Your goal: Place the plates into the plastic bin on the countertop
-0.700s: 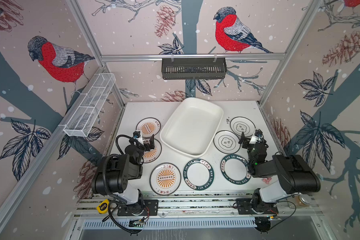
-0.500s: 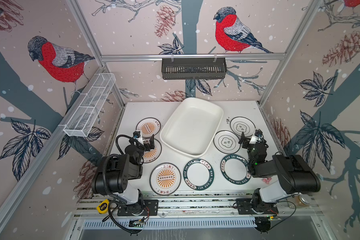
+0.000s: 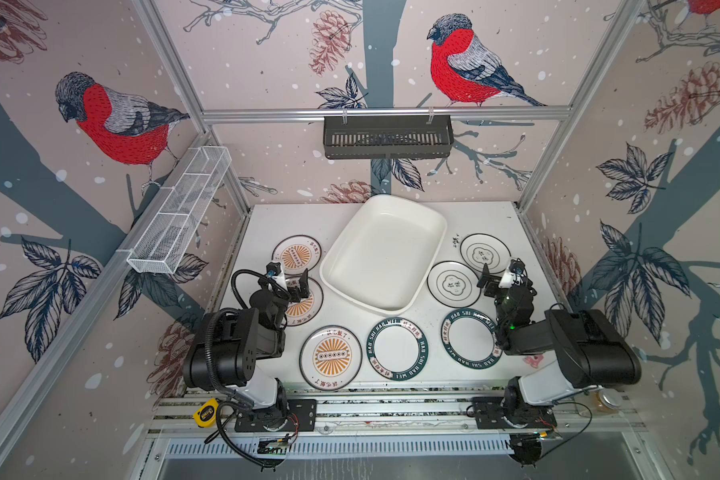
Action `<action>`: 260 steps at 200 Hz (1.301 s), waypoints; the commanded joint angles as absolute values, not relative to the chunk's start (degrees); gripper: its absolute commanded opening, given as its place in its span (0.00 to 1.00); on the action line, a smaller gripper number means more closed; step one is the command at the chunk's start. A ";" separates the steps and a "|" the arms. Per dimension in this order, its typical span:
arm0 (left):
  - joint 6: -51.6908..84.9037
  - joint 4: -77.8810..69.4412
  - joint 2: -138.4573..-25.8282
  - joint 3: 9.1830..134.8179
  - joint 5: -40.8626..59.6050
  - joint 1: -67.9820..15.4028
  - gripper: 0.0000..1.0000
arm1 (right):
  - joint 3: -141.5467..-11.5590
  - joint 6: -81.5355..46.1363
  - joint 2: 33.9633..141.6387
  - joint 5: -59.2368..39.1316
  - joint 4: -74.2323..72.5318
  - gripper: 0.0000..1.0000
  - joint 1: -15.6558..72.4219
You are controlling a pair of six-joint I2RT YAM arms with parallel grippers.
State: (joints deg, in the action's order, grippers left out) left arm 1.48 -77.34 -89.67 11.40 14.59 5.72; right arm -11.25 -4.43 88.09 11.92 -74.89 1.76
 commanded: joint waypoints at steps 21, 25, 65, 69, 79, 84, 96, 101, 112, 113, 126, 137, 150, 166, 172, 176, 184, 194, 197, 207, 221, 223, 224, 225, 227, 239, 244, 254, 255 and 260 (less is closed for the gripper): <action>0.98 -78.84 -89.47 11.51 14.68 5.63 0.99 | -11.25 -4.31 87.96 11.91 -76.30 1.00 1.85; 1.05 -78.84 -89.47 11.52 14.68 5.69 0.99 | -11.25 -4.31 87.92 11.95 -76.29 0.99 1.86; 1.01 -78.84 -89.47 11.53 14.68 5.69 0.99 | -11.25 -4.31 87.96 11.95 -76.36 0.99 1.79; 1.05 -78.84 -89.47 11.52 14.66 5.66 0.99 | -11.25 -4.31 87.94 11.94 -76.32 0.99 1.86; 1.04 -78.86 -89.47 11.52 14.68 5.63 0.99 | -11.25 -4.31 87.90 11.95 -76.33 1.00 1.86; 1.05 -78.84 -89.47 11.58 14.68 5.64 0.99 | -11.25 -4.31 88.01 11.95 -76.30 0.99 1.86; 1.04 -78.85 -89.47 11.57 14.68 5.69 0.99 | -11.25 -4.31 87.99 11.93 -76.34 1.00 1.82; 1.01 -78.84 -89.47 11.52 14.68 5.71 0.99 | -11.23 -4.35 88.05 11.91 -76.29 1.00 1.84; 1.02 -78.88 -89.48 11.55 14.68 5.65 0.99 | -11.25 -4.35 88.00 11.93 -76.30 1.00 1.80; 1.04 -78.86 -89.47 11.53 14.68 5.64 0.99 | -11.25 -4.38 87.96 11.95 -76.29 0.99 1.77; 1.06 -78.84 -89.47 11.55 14.68 5.66 0.99 | -11.25 -4.35 87.99 11.95 -76.34 0.99 1.76; 1.05 -78.89 -89.48 11.52 14.68 5.63 0.99 | -11.25 -4.39 88.00 11.95 -76.27 0.99 1.76; 0.91 -78.66 -89.49 11.69 14.68 5.58 0.99 | -11.29 -4.39 88.04 11.95 -76.34 0.99 1.77; 0.84 -78.47 -89.47 11.71 14.59 5.37 0.99 | -11.25 -4.39 88.01 11.95 -76.29 0.99 1.76; 0.77 -78.31 -89.47 11.85 14.50 5.36 0.99 | -11.25 -4.39 87.97 11.95 -76.29 0.99 1.77; 0.66 -78.14 -89.47 11.93 14.42 5.28 0.99 | -11.25 -4.39 88.02 11.88 -76.30 0.99 1.76; 0.45 -77.88 -89.39 11.92 14.16 5.13 0.99 | -11.25 -4.39 88.00 11.91 -76.29 0.99 1.76; 0.44 -77.92 -89.39 11.88 14.15 5.08 0.99 | -11.29 -4.41 88.13 11.93 -76.29 1.00 1.84; 0.46 -77.99 -89.38 11.87 14.15 5.10 0.99 | -11.33 -4.40 88.08 11.88 -76.29 0.99 1.78; 0.44 -77.87 -89.41 11.94 14.15 5.05 0.99 | -11.32 -4.39 88.05 11.87 -76.22 0.99 1.76; 0.46 -77.88 -89.38 11.91 14.15 5.13 0.99 | -11.34 -4.36 88.05 11.87 -76.20 0.99 1.74; 0.44 -77.96 -89.38 11.90 14.15 5.10 0.99 | -11.34 -4.39 88.06 11.87 -76.25 1.00 1.75; 0.44 -77.96 -89.38 11.93 14.15 5.10 0.99 | -11.34 -4.39 88.06 11.87 -76.22 1.00 1.76; 0.48 -78.00 -89.38 11.90 14.15 5.10 0.99 | -11.34 -4.39 88.07 11.91 -76.26 1.00 1.76; 0.45 -77.99 -89.38 11.92 14.15 5.03 0.99 | -11.34 -4.39 88.04 11.88 -76.28 0.99 1.82; 0.44 -77.99 -89.39 11.89 14.15 5.03 0.99 | -11.26 -4.45 87.98 11.59 -76.29 0.99 1.54; 0.44 -78.09 -89.38 11.83 14.15 5.09 0.99 | -11.21 -4.56 87.90 11.23 -76.30 0.99 1.43; 0.50 -78.17 -89.38 11.81 14.15 5.05 0.99 | -11.16 -4.77 87.83 10.81 -76.44 0.99 1.22; 0.51 -78.15 -89.38 11.79 14.15 5.08 0.99 | -11.16 -4.76 87.86 10.81 -76.41 0.99 1.18; 0.53 -78.21 -89.38 11.79 14.15 5.07 0.99 | -11.16 -4.67 87.86 10.93 -76.41 1.00 1.18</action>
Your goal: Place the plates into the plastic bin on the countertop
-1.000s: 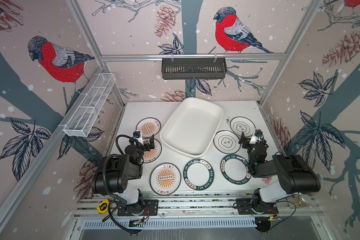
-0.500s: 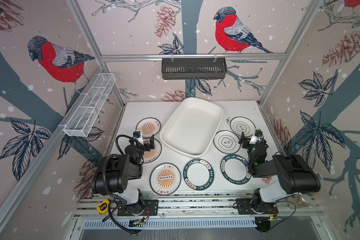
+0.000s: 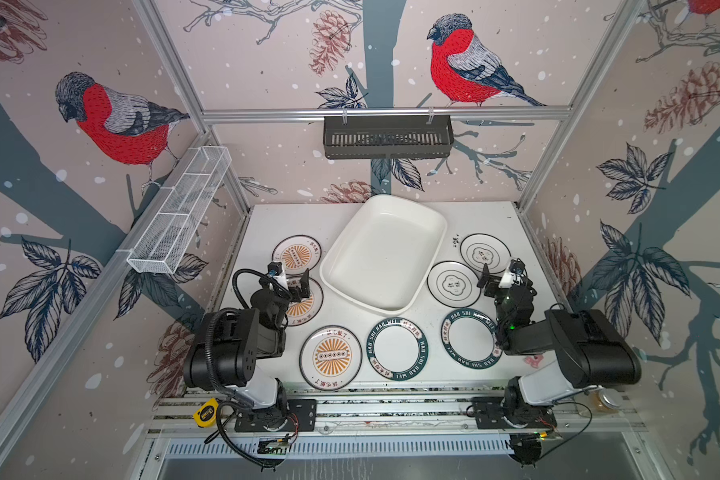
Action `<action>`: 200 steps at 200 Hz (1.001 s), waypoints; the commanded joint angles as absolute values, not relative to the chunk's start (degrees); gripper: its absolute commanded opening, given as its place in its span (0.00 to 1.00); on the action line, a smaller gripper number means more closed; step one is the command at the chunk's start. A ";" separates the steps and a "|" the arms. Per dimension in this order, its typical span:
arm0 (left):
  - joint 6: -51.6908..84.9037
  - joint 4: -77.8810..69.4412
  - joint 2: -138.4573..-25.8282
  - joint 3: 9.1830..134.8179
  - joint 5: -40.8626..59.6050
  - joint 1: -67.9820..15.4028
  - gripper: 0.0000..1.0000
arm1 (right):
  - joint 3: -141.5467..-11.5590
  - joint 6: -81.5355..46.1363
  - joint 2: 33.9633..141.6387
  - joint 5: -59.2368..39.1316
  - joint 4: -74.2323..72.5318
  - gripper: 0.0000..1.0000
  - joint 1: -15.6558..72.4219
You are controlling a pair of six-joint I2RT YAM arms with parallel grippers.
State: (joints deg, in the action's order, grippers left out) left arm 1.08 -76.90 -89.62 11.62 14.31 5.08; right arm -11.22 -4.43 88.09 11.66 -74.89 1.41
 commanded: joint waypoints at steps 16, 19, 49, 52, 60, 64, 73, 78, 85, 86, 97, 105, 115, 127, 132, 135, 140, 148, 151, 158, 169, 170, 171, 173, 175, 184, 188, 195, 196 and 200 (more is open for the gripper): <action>0.68 -78.42 -89.32 11.78 13.99 5.15 0.99 | -11.16 -4.66 87.89 11.03 -76.45 0.99 1.25; 0.81 -78.43 -89.30 11.63 13.89 5.10 0.99 | -11.16 -4.66 87.85 11.01 -76.44 0.99 1.27; 1.01 -77.82 -88.91 11.80 13.18 5.10 0.99 | -11.14 -4.64 87.83 11.14 -76.42 0.99 1.29; 1.05 -77.79 -88.86 11.80 13.11 5.11 0.99 | -11.16 -4.65 87.85 11.09 -76.41 0.99 1.25; 1.14 -77.59 -88.49 11.77 12.93 5.11 0.99 | -11.13 -4.66 87.88 11.07 -76.44 1.00 1.33; 1.14 -77.36 -88.15 11.82 12.92 5.18 0.99 | -11.09 -4.66 87.88 11.08 -76.42 1.00 1.30; 1.22 -76.53 -87.34 11.91 12.92 5.14 0.99 | -11.08 -4.66 87.86 11.12 -76.48 0.99 1.32; 1.16 -75.60 -86.76 12.11 13.01 5.16 0.99 | -11.10 -4.58 87.80 11.14 -76.55 0.99 1.30; 1.07 -74.24 -86.05 12.55 13.01 5.18 0.99 | -11.26 -4.78 87.70 12.16 -76.19 1.00 1.46; 1.06 -74.03 -86.00 12.60 13.05 5.14 0.99 | -11.30 -4.81 87.62 12.36 -76.02 1.00 1.47; 1.14 -71.69 -84.90 13.42 12.92 5.14 0.99 | -12.04 -5.41 86.32 13.01 -73.68 0.99 1.27; 1.17 -70.10 -84.14 13.91 12.99 5.10 0.99 | -12.96 -5.67 85.18 13.10 -71.17 1.00 1.14; 1.13 -68.14 -83.07 14.57 13.05 5.15 0.99 | -13.99 -5.71 84.20 13.01 -68.38 0.99 1.05; 1.06 -65.83 -81.69 15.26 13.24 5.14 0.99 | -14.83 -5.49 83.05 12.92 -66.07 0.99 1.13; 0.93 -64.79 -81.13 15.60 13.50 5.12 0.99 | -14.93 -5.58 82.69 13.32 -65.69 1.00 1.19; 0.88 -63.99 -80.78 15.84 13.67 5.10 0.99 | -14.94 -5.66 82.40 13.62 -65.37 1.00 1.16; 0.74 -62.37 -80.13 16.30 13.92 5.10 0.99 | -14.99 -5.79 81.71 14.37 -64.74 1.00 1.23; 0.45 -59.72 -79.20 17.18 14.35 5.10 0.99 | -15.22 -6.10 80.76 15.16 -63.49 1.00 1.29; 0.38 -58.77 -78.90 17.42 14.57 5.10 0.99 | -15.39 -6.29 80.29 15.37 -62.67 1.00 1.31; 0.08 -56.70 -78.27 18.16 14.97 5.10 0.99 | -16.00 -6.63 78.97 15.68 -60.38 0.99 1.31; -0.43 -53.14 -77.09 19.25 15.12 5.11 0.99 | -17.25 -7.68 76.86 16.29 -56.22 1.00 1.23; -0.52 -52.80 -77.00 19.34 15.12 5.10 0.99 | -17.41 -7.79 76.66 16.41 -55.75 0.99 1.23; -0.57 -52.64 -76.86 19.43 15.12 5.14 0.99 | -17.54 -7.94 76.47 16.55 -55.34 0.99 1.28; -0.71 -51.99 -76.67 19.67 15.03 5.11 0.99 | -18.00 -8.51 75.83 16.72 -54.10 0.99 1.21; -0.82 -51.36 -76.52 19.92 14.96 5.10 0.99 | -18.19 -8.65 75.66 16.76 -53.60 0.99 1.22; -1.41 -48.96 -75.67 20.70 15.03 5.10 0.99 | -19.60 -10.62 73.73 16.56 -49.40 0.99 0.94; -1.77 -47.77 -75.27 21.20 15.03 5.11 0.99 | -20.30 -11.90 72.80 16.14 -47.43 1.00 0.73; -2.22 -45.48 -74.64 22.24 15.00 5.11 0.99 | -21.27 -13.27 72.09 15.59 -44.95 1.00 0.47; -2.25 -45.11 -74.54 22.37 15.01 5.15 0.99 | -21.45 -13.53 72.08 15.49 -44.49 1.00 0.41; -2.45 -43.72 -74.21 22.98 14.94 5.17 0.99 | -22.30 -14.41 70.54 15.04 -42.68 0.99 0.29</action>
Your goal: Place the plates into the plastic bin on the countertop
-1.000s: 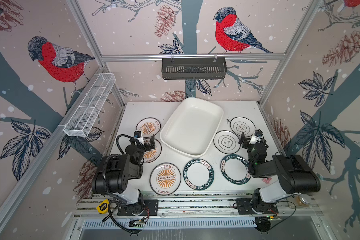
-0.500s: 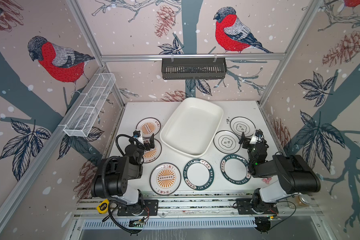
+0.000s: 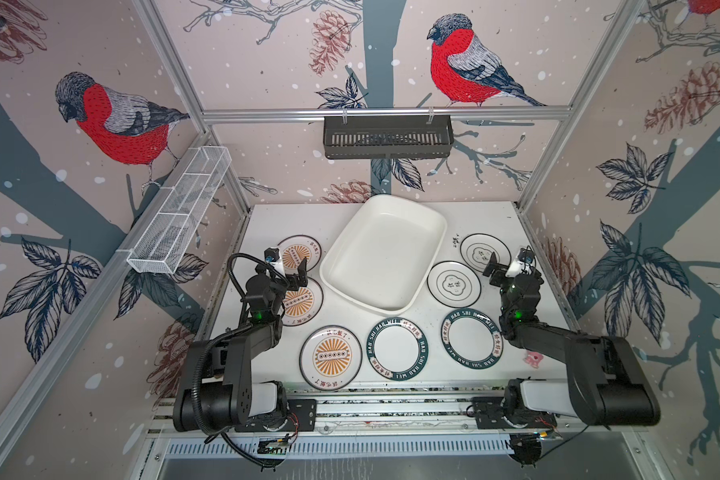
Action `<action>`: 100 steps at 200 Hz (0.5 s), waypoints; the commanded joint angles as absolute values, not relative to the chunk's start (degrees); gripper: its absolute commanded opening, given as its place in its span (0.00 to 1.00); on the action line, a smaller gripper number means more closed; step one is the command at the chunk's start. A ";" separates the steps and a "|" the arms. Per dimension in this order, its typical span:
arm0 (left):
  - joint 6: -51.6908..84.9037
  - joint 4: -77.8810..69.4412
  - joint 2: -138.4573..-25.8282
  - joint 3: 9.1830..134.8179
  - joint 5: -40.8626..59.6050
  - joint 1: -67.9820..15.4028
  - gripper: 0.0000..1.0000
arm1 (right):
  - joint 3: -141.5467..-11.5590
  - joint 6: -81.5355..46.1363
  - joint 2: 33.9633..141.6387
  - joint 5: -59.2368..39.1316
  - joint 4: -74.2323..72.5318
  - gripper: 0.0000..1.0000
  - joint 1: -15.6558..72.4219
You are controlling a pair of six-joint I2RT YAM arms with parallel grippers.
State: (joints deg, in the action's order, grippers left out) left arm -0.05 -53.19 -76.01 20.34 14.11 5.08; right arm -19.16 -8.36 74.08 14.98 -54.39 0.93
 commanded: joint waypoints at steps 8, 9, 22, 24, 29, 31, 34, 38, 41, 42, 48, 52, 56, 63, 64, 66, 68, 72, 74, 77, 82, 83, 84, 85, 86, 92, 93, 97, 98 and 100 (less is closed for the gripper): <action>-2.61 -40.49 -73.68 24.56 14.85 5.10 0.99 | -24.31 -16.69 69.56 14.13 -38.24 1.00 0.01; -2.62 -40.06 -73.58 24.72 14.90 5.14 0.99 | -24.64 -16.96 69.45 14.01 -37.62 0.99 -0.08; -3.58 -33.97 -72.89 27.94 15.15 5.10 0.99 | -29.45 -20.94 68.99 11.60 -28.79 1.00 -0.98; -3.73 -32.95 -72.74 28.41 15.19 5.16 0.99 | -29.80 -21.19 68.95 11.51 -28.19 0.99 -1.02; -4.15 -30.30 -72.58 29.86 15.41 5.14 0.99 | -31.35 -22.30 69.03 10.57 -25.41 1.00 -1.34; -4.31 -29.17 -72.57 30.54 15.56 5.18 0.99 | -32.14 -22.89 69.09 9.99 -23.91 1.00 -1.62; -4.57 -27.48 -72.53 31.51 15.82 5.11 0.99 | -32.64 -23.28 69.13 9.44 -22.96 0.99 -1.77; -4.92 -25.14 -72.53 32.96 16.09 5.12 0.99 | -33.71 -24.08 69.23 8.13 -21.18 1.00 -2.25; -5.19 -23.36 -72.58 33.98 16.40 5.10 0.99 | -34.34 -24.71 69.35 7.09 -20.05 1.00 -2.70; -5.32 -22.80 -72.59 34.35 16.55 5.10 0.99 | -34.67 -25.14 69.39 6.34 -19.40 1.00 -3.05; -6.09 -19.56 -72.59 36.40 17.29 5.10 0.98 | -35.53 -26.14 69.54 4.76 -17.94 1.00 -3.68; -6.64 -17.44 -72.52 37.75 17.82 5.12 0.98 | -36.11 -27.20 69.61 3.71 -16.88 1.00 -4.35; -7.06 -15.52 -72.54 39.07 18.32 5.10 0.98 | -36.31 -27.82 69.73 2.92 -16.37 1.00 -4.71; -7.56 -12.31 -72.44 41.24 18.82 5.10 0.98 | -36.78 -29.26 69.99 1.70 -15.37 0.99 -5.64; -7.65 -11.91 -72.47 41.54 18.90 5.10 0.98 | -36.85 -29.44 70.06 1.60 -15.20 0.98 -5.76; -7.82 -11.11 -72.39 42.09 19.05 5.10 0.98 | -37.13 -30.04 70.29 1.27 -14.79 0.98 -6.18; -8.00 -10.38 -72.35 42.69 19.29 5.12 0.98 | -37.20 -30.27 70.35 1.12 -14.64 0.98 -6.34; -8.43 -8.97 -72.25 43.84 19.87 5.10 0.98 | -37.45 -31.14 70.64 0.64 -14.13 0.97 -7.04; -8.63 -8.26 -72.18 44.45 20.06 5.10 0.98 | -37.55 -31.79 70.83 0.21 -13.72 0.97 -7.55; -8.84 -7.21 -72.21 45.19 20.38 5.03 0.98 | -37.61 -32.33 71.06 -0.27 -13.49 0.97 -8.04; -9.24 -5.52 -72.08 46.51 20.85 4.97 0.98 | -37.56 -33.17 71.33 -1.14 -13.33 0.96 -8.89; -9.37 -5.22 -72.12 46.94 21.01 4.94 0.98 | -37.54 -33.37 71.43 -1.36 -13.35 0.96 -9.10; -9.47 -4.89 -72.10 47.29 21.10 4.93 0.98 | -37.54 -33.56 71.49 -1.60 -13.35 0.96 -9.30; -9.53 -4.56 -72.13 47.64 21.23 4.97 0.98 | -37.47 -33.92 71.53 -2.11 -13.47 0.96 -9.71; -9.60 -4.39 -72.14 47.99 21.38 4.90 0.98 | -37.37 -34.10 71.54 -2.42 -13.55 0.96 -9.91; -10.19 -2.24 -72.18 49.76 22.16 4.71 0.98 | -37.13 -34.92 71.54 -3.92 -14.01 0.96 -10.89; -10.28 -1.87 -72.17 50.10 22.24 4.69 0.98 | -36.99 -35.12 72.64 -4.58 -14.29 0.95 -11.31; -10.71 -0.62 -72.30 51.36 22.65 4.43 0.98 | -36.78 -35.42 73.25 -5.58 -14.83 0.94 -11.86; -10.85 -0.27 -72.32 51.70 22.71 4.37 0.98 | -36.67 -35.51 73.41 -5.96 -15.02 0.93 -12.04; -11.06 0.39 -72.40 52.34 22.86 4.32 0.98 | -36.51 -35.73 73.90 -7.02 -15.60 0.92 -12.57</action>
State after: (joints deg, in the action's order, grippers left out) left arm -7.14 -12.12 -72.47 46.44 18.61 5.02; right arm -36.95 -29.17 71.26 1.45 -17.85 -9.19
